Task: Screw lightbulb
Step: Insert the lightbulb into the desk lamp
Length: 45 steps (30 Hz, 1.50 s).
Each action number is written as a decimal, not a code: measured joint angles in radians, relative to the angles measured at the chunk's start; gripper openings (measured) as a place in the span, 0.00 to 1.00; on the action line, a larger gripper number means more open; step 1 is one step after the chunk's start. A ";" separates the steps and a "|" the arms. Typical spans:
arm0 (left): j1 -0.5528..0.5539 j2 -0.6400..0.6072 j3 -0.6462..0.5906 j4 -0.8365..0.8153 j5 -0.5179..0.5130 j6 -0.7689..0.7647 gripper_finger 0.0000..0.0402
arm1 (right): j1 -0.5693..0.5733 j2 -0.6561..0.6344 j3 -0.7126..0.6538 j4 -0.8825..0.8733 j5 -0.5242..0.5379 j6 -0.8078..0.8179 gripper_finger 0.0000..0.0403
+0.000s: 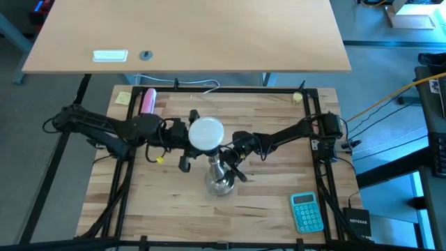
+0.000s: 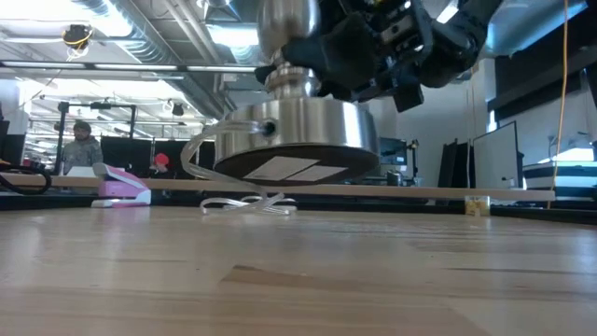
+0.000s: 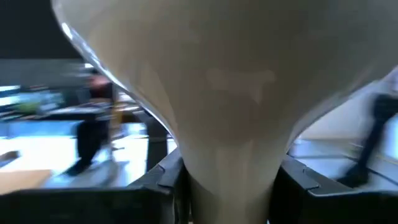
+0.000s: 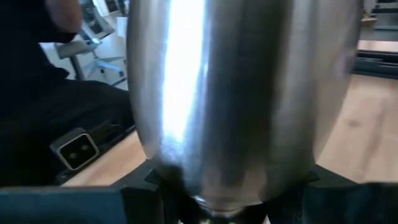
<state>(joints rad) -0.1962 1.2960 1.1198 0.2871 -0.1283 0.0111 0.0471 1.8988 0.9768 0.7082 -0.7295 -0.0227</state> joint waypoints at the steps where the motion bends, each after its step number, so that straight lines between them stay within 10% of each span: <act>1: 0.015 0.000 0.000 0.001 0.063 0.002 0.33 | 0.010 0.000 0.000 -0.001 0.000 0.000 0.40; 12: 0.155 0.002 -0.002 -0.008 0.537 0.044 0.34 | 0.049 0.000 0.000 -0.029 0.056 -0.002 0.40; 45: 0.161 -0.081 -0.004 -0.091 0.304 0.020 0.62 | 0.022 -0.195 0.005 -0.308 0.531 -0.091 0.40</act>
<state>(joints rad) -0.0357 1.2154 1.1160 0.1961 0.1758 0.0316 0.0696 1.7039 0.9813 0.3997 -0.1982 -0.1134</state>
